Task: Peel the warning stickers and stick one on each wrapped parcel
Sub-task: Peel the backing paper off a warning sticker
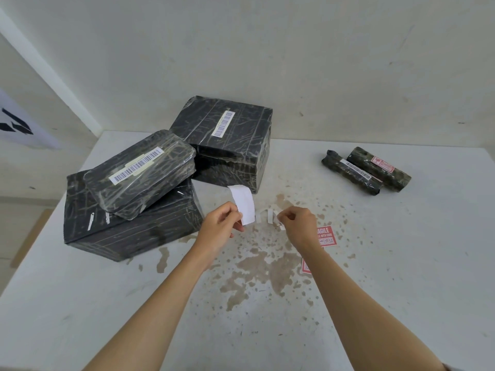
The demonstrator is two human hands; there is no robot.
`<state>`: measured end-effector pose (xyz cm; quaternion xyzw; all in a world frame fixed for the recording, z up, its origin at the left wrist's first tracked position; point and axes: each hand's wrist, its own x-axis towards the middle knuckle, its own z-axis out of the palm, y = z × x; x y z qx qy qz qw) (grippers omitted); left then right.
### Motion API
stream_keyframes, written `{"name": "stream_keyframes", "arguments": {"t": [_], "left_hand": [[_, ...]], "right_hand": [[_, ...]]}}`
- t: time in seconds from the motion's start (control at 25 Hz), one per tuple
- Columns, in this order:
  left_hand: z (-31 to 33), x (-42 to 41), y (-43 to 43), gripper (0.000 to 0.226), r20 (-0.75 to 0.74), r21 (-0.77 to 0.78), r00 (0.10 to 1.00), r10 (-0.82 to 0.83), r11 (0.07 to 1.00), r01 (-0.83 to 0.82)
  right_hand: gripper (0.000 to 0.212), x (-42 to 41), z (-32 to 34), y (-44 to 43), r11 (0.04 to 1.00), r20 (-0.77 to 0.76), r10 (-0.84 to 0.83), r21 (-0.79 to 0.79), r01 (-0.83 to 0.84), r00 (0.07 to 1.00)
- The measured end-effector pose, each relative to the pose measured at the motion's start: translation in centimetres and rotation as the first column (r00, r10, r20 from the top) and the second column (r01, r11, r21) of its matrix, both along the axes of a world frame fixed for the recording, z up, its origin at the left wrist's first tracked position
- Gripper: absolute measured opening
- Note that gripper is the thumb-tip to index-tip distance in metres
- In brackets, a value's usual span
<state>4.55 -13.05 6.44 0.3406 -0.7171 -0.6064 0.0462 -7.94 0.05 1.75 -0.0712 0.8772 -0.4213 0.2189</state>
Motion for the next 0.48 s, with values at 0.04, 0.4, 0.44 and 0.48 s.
{"name": "stream_keyframes", "arguments": {"t": [0.04,0.4,0.44,0.48], "left_hand": [[-0.1,-0.2,0.1,0.017,0.003,-0.026,1.0,-0.019,0.999,0.019],[-0.7,-0.7,1.6,0.012,0.05,-0.788,0.939,-0.339,0.565,0.246],[-0.8,-0.8,1.7,0.012,0.035,-0.794,0.946,-0.323,0.565,0.223],[-0.8,-0.8,1.9,0.013,0.013,-0.792,0.955,-0.296,0.58,0.191]], "right_hand": [[0.022,-0.1,-0.1,0.0,0.998,-0.013,0.048,0.045,-0.047,0.999],[0.026,-1.0,1.8,1.8,0.989,0.12,0.052,-0.144,-0.034,0.991],[0.025,-1.1,1.8,2.0,0.986,0.14,0.077,-0.159,-0.054,0.987],[0.024,-1.0,2.0,2.1,0.982,0.152,0.089,-0.177,-0.061,0.984]]}}
